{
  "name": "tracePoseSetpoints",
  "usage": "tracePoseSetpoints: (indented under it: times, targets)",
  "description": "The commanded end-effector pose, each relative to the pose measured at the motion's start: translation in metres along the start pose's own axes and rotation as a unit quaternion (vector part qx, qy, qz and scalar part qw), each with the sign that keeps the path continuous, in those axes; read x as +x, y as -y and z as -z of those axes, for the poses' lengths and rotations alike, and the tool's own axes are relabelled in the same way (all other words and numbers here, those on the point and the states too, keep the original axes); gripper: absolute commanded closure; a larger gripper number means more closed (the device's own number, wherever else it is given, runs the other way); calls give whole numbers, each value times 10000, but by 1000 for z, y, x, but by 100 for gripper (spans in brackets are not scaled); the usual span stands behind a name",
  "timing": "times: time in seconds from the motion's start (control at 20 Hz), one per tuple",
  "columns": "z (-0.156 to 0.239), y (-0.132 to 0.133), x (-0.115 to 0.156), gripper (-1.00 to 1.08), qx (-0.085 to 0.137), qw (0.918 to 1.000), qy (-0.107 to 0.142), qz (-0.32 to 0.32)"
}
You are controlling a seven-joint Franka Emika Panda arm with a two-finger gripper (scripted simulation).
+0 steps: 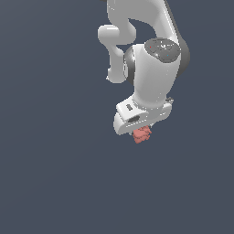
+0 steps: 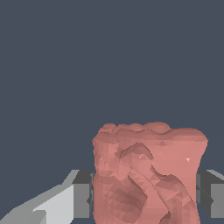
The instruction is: Pick up the object and move it to a goal position.
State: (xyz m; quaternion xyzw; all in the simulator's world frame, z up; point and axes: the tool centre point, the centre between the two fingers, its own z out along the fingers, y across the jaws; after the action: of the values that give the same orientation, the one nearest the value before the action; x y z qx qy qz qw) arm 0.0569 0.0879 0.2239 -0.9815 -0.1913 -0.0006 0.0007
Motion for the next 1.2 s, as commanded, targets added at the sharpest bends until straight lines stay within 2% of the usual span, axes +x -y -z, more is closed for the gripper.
tracePoseSetpoints:
  times: [0.0,0.6,1.15]
  targets:
    - [16,-5,9,108,2,10000,4,1]
    - [73,-23,43,108,-3,10000,6,-1]
    - [103,-33,63,108,-5,10000,7,-2]
